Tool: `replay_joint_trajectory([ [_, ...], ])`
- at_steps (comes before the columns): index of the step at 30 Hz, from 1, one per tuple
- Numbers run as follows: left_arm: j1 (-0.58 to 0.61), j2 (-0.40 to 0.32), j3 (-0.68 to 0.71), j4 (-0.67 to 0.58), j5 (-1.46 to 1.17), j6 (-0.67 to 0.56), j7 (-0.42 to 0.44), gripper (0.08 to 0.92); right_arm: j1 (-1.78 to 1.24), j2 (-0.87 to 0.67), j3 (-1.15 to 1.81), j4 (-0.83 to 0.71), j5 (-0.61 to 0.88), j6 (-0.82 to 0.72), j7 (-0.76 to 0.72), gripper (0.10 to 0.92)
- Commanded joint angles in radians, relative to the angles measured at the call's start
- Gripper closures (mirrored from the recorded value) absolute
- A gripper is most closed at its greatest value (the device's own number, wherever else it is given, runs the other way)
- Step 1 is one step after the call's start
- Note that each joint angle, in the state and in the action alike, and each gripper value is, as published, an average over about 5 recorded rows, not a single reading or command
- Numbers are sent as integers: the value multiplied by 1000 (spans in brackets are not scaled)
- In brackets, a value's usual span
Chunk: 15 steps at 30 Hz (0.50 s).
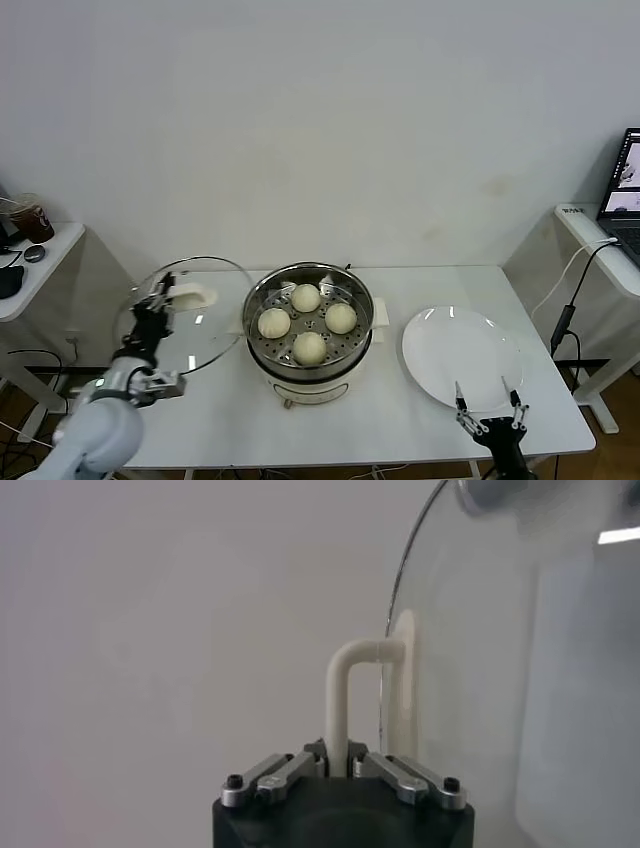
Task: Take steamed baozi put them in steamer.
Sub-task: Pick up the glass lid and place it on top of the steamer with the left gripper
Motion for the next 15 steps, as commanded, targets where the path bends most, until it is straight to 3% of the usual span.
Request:
replay_joint_trajectory([
  [1,-390,-119,464,-31,136,216,191,822,40,34,-37,-58,-116,7,32,203],
  [7,-479,-241,576,37,334,253,294,822,46,31,-29,-77,-124,18,38,203],
  [15,-477,-337,623,131,469,231,311,822,38,26,-26,-86,-130,35,44,203],
])
